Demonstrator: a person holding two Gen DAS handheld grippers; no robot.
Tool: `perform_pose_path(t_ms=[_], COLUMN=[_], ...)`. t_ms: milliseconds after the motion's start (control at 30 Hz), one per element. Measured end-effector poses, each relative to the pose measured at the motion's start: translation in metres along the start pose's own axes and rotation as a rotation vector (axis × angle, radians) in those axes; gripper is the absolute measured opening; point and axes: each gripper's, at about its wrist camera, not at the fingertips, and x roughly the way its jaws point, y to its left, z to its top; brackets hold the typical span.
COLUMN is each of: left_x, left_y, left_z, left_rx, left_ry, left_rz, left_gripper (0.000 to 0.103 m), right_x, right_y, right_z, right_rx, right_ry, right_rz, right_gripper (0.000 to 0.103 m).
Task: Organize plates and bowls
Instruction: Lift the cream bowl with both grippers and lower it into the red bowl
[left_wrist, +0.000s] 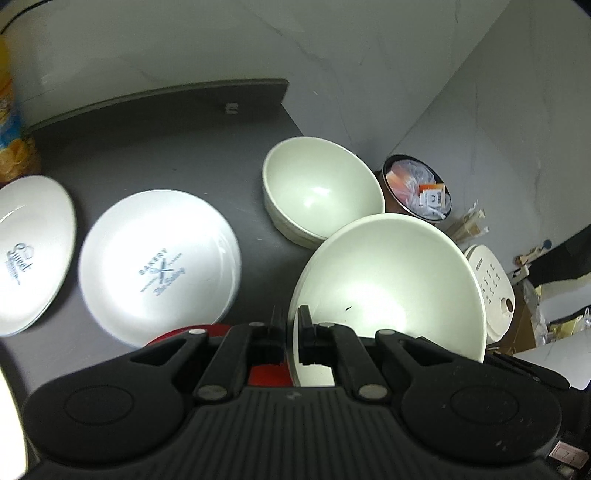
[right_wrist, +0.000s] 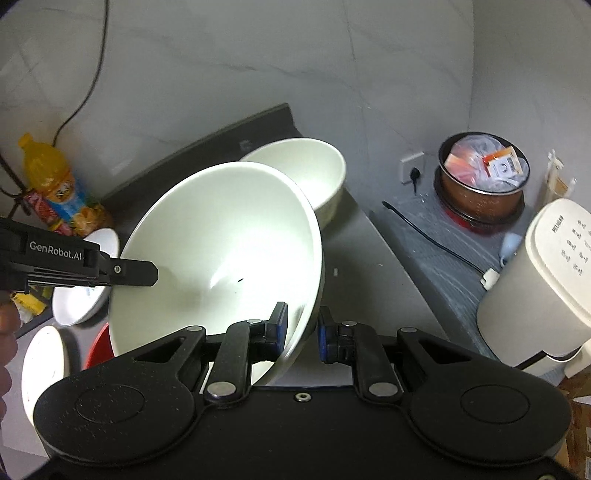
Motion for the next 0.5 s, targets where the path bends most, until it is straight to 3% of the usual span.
perform_pose_path(t_ms=[500], left_x=[-0.048], left_y=[0.033], left_z=[-0.028], left_rx=[-0.091], left_ry=[-0.075], left_rz=[0.033], left_gripper=[0.005], right_x=[-0.020], right_y=[0.037], right_z=[-0.008], right_rx=[-0.074], right_ry=[-0.028], right_rz=[0.061], right_gripper=[0.017])
